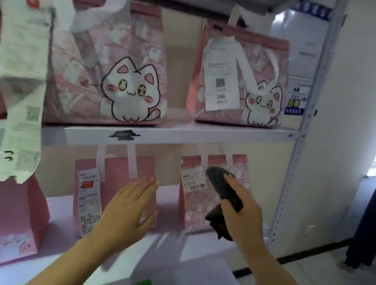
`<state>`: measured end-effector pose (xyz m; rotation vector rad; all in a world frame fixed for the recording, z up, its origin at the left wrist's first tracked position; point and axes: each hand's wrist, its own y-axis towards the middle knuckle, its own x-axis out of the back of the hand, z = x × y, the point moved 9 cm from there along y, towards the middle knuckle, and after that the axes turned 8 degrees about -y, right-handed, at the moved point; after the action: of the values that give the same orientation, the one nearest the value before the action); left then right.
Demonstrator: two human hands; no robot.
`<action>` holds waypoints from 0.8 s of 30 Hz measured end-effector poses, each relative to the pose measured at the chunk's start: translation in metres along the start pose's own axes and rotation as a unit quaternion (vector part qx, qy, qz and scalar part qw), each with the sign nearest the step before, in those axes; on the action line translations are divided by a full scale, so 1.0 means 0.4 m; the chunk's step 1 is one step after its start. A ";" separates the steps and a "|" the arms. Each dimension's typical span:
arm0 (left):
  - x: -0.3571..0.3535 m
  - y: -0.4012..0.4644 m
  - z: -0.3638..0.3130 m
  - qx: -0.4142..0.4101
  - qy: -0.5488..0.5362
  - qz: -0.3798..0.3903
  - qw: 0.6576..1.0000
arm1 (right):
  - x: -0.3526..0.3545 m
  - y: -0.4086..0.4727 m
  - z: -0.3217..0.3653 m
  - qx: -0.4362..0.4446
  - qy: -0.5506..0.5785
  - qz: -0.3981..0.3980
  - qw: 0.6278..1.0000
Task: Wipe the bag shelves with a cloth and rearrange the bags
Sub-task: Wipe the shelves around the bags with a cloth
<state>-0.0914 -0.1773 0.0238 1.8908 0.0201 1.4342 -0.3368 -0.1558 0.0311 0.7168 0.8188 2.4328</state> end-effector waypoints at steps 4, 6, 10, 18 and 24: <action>0.163 0.046 -0.077 -0.062 -0.008 -0.085 0.994 | 0.100 0.061 0.108 0.047 0.030 -0.128 0.990; 0.194 0.031 -0.104 -0.090 -0.016 -0.097 0.991 | 0.112 0.093 0.147 0.070 0.010 -0.160 0.985; 0.207 -0.026 -0.098 -0.106 0.001 -0.100 0.989 | 0.033 0.142 0.222 0.109 -0.068 -0.133 0.983; 0.296 -0.085 0.045 -0.031 0.105 -0.156 0.982 | -0.129 0.091 0.288 0.152 -0.146 -0.138 0.968; 0.325 -0.055 0.118 0.031 0.146 -0.150 0.977 | -0.207 0.032 0.376 0.258 -0.184 -0.104 0.943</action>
<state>0.0054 -0.1313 0.1139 1.6257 0.4761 1.4967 -0.1870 -0.1515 0.1156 1.1659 1.3088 1.8206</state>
